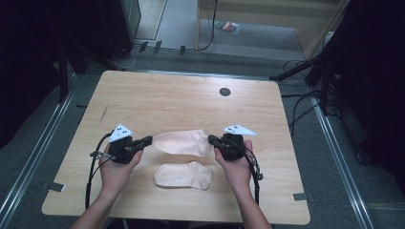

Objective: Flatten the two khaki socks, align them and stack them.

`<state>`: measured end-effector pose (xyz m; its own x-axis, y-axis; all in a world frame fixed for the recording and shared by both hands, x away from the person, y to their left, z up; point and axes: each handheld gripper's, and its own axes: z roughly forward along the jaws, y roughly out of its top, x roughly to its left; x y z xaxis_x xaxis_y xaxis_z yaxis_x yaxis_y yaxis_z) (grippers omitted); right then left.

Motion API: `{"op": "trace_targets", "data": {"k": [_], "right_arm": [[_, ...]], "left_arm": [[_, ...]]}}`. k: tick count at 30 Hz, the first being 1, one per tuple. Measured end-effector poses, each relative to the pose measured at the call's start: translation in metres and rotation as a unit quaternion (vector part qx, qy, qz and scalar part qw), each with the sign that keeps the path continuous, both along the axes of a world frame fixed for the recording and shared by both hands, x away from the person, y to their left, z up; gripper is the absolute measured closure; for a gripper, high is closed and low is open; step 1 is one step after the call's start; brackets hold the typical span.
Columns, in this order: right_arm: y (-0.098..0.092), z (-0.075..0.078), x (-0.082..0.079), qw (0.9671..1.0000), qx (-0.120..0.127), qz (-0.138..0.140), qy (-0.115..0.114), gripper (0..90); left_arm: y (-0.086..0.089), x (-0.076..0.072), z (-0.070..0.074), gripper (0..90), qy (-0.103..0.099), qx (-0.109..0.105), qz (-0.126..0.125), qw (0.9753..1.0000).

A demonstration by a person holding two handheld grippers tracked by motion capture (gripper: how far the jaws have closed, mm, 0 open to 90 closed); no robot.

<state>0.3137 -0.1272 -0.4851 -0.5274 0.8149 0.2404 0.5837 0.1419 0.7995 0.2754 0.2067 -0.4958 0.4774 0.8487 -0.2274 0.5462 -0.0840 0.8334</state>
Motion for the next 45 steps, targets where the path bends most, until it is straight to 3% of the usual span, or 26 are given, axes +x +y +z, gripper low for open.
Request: {"op": "trace_targets", "data": {"k": [14,27,35,45], "right_arm": [[-0.005,-0.003,-0.027,0.9998,-0.002,0.015,0.012,88.7],[-0.007,-0.013,-0.051,0.9993,-0.004,0.027,0.026,88.7],[-0.008,-0.022,-0.062,0.9986,-0.013,0.036,0.036,88.7],[-0.006,-0.033,-0.067,0.9984,-0.017,0.037,0.040,88.7]], "left_arm": [[0.000,-0.030,-0.008,90.0,0.011,0.010,-0.019,0.9997],[0.000,-0.058,-0.014,90.0,0.029,0.004,-0.035,0.9989],[0.001,-0.068,-0.022,90.0,0.045,0.005,-0.043,0.9981],[0.002,-0.067,-0.034,90.0,0.064,0.009,-0.046,0.9969]]}}
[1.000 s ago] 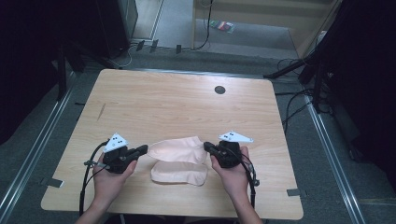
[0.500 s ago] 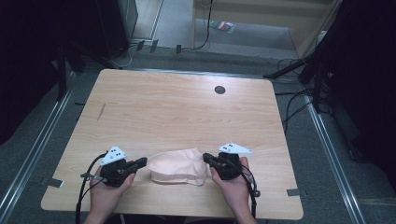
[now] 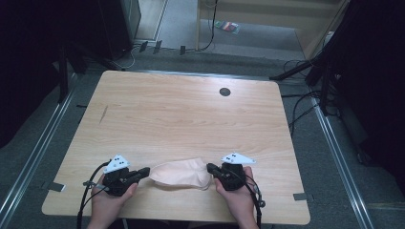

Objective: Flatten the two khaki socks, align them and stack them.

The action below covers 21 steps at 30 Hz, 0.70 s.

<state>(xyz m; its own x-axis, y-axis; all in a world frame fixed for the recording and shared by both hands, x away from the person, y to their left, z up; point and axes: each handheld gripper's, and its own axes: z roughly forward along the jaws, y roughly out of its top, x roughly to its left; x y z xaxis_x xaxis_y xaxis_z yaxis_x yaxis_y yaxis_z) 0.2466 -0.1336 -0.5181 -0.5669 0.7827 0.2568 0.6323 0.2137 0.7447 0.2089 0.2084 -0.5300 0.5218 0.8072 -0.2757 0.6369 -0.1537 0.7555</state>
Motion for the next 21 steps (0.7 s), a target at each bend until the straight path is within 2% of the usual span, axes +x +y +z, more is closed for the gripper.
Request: {"op": "trace_targets", "data": {"k": [5,7,13,19,21], "right_arm": [[0.002,-0.005,0.000,1.0000,-0.001,0.000,0.000,88.6],[0.002,-0.006,0.000,1.0000,-0.004,-0.001,0.000,88.6],[0.003,-0.012,0.002,1.0000,-0.006,-0.004,0.006,88.6],[0.004,-0.015,0.001,0.9999,-0.011,-0.002,0.010,88.0],[0.003,-0.016,0.001,0.9999,-0.004,-0.002,0.010,81.6]], "left_arm": [[-0.004,0.002,-0.005,90.0,0.001,0.009,-0.004,0.9999],[-0.004,0.003,-0.007,90.0,0.007,0.006,-0.003,1.0000],[-0.006,0.006,-0.014,90.0,0.016,0.012,-0.004,0.9998],[-0.007,0.007,-0.017,90.0,0.020,0.003,-0.003,0.9998],[-0.005,0.005,-0.015,86.5,0.013,-0.005,-0.003,0.9999]]}}
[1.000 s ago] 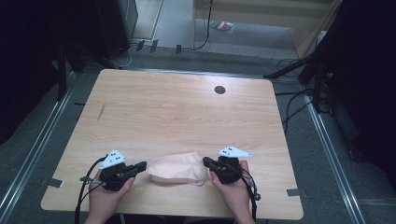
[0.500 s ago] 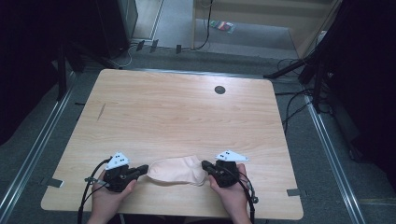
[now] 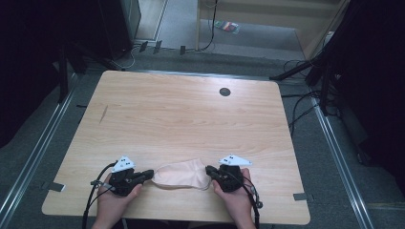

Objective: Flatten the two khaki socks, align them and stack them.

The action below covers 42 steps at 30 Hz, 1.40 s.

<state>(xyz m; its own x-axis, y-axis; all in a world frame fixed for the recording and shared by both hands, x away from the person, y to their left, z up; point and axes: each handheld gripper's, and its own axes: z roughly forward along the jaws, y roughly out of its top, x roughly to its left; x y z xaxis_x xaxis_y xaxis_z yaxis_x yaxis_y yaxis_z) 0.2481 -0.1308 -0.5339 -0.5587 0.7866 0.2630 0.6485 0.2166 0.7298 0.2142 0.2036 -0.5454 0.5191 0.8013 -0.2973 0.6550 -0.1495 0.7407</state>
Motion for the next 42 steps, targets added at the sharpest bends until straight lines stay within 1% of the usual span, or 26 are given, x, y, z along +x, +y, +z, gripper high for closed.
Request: {"op": "trace_targets", "data": {"k": [1,2,4,6,7,9,12,14,15,16,18,19,22,26,28,30,31,32,34,35,38,39,41,42], "right_arm": [[-0.001,0.000,0.000,1.0000,0.006,0.000,-0.004,75.6],[-0.001,0.001,-0.001,0.9999,0.009,-0.004,-0.009,73.5],[-0.001,0.003,-0.003,0.9997,0.020,-0.002,-0.011,72.1],[0.000,0.004,-0.005,0.9996,0.021,0.002,-0.018,67.1],[0.002,0.003,-0.005,0.9996,0.020,0.001,-0.019,63.9],[0.003,0.001,-0.006,0.9997,0.010,-0.011,-0.018,61.2],[0.000,-0.002,-0.005,0.9995,0.015,-0.028,-0.008,60.1],[-0.002,-0.004,-0.003,0.9994,0.018,-0.031,0.004,63.9],[-0.002,-0.004,-0.003,0.9993,0.018,-0.030,0.011,67.1],[-0.002,-0.005,-0.002,0.9994,0.017,-0.029,0.013,73.0],[-0.001,-0.004,-0.003,0.9995,0.015,-0.026,0.009,83.0],[-0.001,-0.003,-0.003,0.9995,0.017,-0.026,0.009,86.2],[-0.002,0.002,-0.005,0.9995,0.024,-0.021,0.005,87.9],[-0.005,0.009,-0.007,0.9991,0.038,-0.019,0.000,88.0],[-0.006,0.012,-0.008,0.9989,0.043,-0.015,0.003,88.1],[-0.007,0.013,-0.009,0.9991,0.040,-0.015,-0.001,88.1],[-0.007,0.012,-0.008,0.9991,0.039,-0.016,0.000,88.0],[-0.008,0.011,-0.008,0.9992,0.036,-0.019,0.001,88.0],[-0.008,0.008,-0.005,0.9994,0.028,-0.022,0.001,88.0],[-0.008,0.006,-0.004,0.9994,0.026,-0.023,0.005,88.0],[-0.006,0.001,-0.002,0.9995,0.017,-0.024,0.007,87.9],[-0.006,0.000,-0.002,0.9996,0.014,-0.023,0.010,87.9],[-0.005,-0.002,-0.001,0.9996,0.013,-0.023,0.009,87.6],[-0.005,-0.002,-0.001,0.9996,0.012,-0.023,0.010,87.4]], "left_arm": [[0.002,-0.001,0.001,83.2,-0.004,-0.008,-0.002,1.0000],[0.003,-0.001,0.003,80.1,-0.009,-0.016,-0.001,0.9998],[0.005,-0.001,0.005,75.3,-0.019,-0.034,0.003,0.9992],[0.006,0.001,0.006,72.6,-0.023,-0.043,0.006,0.9988],[0.006,0.003,0.007,70.7,-0.025,-0.046,0.005,0.9986],[0.005,0.004,0.007,68.8,-0.027,-0.051,0.000,0.9983],[0.001,0.005,0.007,67.4,-0.028,-0.050,-0.007,0.9983],[-0.001,0.007,0.006,71.3,-0.022,-0.042,-0.005,0.9989],[-0.001,0.008,0.005,75.4,-0.019,-0.038,-0.004,0.9991],[-0.002,0.009,0.004,80.7,-0.016,-0.038,-0.001,0.9992],[-0.002,0.009,0.006,90.0,-0.015,-0.036,-0.002,0.9993],[-0.002,0.008,0.008,90.0,-0.019,-0.035,-0.005,0.9992],[-0.003,0.005,0.013,90.0,-0.030,-0.035,-0.013,0.9988],[-0.003,0.002,0.016,90.0,-0.026,-0.042,-0.018,0.9986],[-0.002,0.002,0.016,90.0,-0.023,-0.044,-0.020,0.9986],[-0.002,0.002,0.015,90.0,-0.019,-0.039,-0.017,0.9989],[-0.002,0.003,0.013,90.0,-0.015,-0.039,-0.017,0.9990],[-0.002,0.003,0.013,90.0,-0.015,-0.039,-0.017,0.9990],[-0.003,0.009,0.005,90.0,-0.005,-0.031,-0.012,0.9994],[-0.004,0.011,0.003,90.0,-0.002,-0.029,-0.010,0.9995],[-0.005,0.014,-0.001,90.0,0.004,-0.023,-0.007,0.9997],[-0.005,0.015,-0.002,90.0,0.002,-0.019,-0.007,0.9998],[-0.005,0.015,-0.002,90.0,0.008,-0.017,-0.011,0.9998],[-0.005,0.015,-0.003,90.0,0.007,-0.016,-0.010,0.9998]]}}
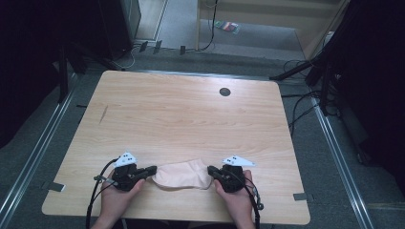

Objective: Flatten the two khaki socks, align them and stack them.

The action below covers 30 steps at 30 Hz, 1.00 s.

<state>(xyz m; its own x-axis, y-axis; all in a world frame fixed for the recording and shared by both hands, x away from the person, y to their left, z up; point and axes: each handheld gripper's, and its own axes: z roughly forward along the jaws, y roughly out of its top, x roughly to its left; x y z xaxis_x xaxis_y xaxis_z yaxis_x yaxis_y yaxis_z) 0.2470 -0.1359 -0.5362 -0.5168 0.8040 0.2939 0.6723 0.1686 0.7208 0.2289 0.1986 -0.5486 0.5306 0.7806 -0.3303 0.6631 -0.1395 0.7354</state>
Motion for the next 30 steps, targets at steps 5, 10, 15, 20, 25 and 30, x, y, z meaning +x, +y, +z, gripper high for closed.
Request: {"op": "trace_targets", "data": {"k": [5,10,15,20,25,30], "right_arm": [[0.000,-0.003,0.001,1.0000,0.005,0.004,0.001,73.5],[-0.004,-0.001,0.000,0.9993,0.021,-0.004,-0.030,58.5],[-0.009,0.002,-0.001,0.9976,0.027,-0.003,-0.064,42.7],[-0.014,0.003,-0.001,0.9938,0.023,-0.011,-0.108,29.2],[-0.022,0.005,0.001,0.9919,0.037,-0.032,-0.117,14.9],[-0.031,0.008,0.001,0.9897,0.035,-0.044,-0.131,14.1]], "left_arm": [[0.002,-0.001,-0.001,84.7,-0.004,-0.011,0.003,0.9999],[0.007,-0.002,0.002,69.7,-0.029,-0.029,0.008,0.9991],[0.016,-0.004,0.006,45.0,-0.080,-0.057,0.028,0.9947],[0.021,-0.005,0.008,18.4,-0.117,-0.030,0.054,0.9911],[0.031,-0.005,0.013,10.2,-0.118,-0.034,0.069,0.9901],[0.043,-0.005,0.013,9.9,-0.117,-0.034,0.079,0.9894]]}}
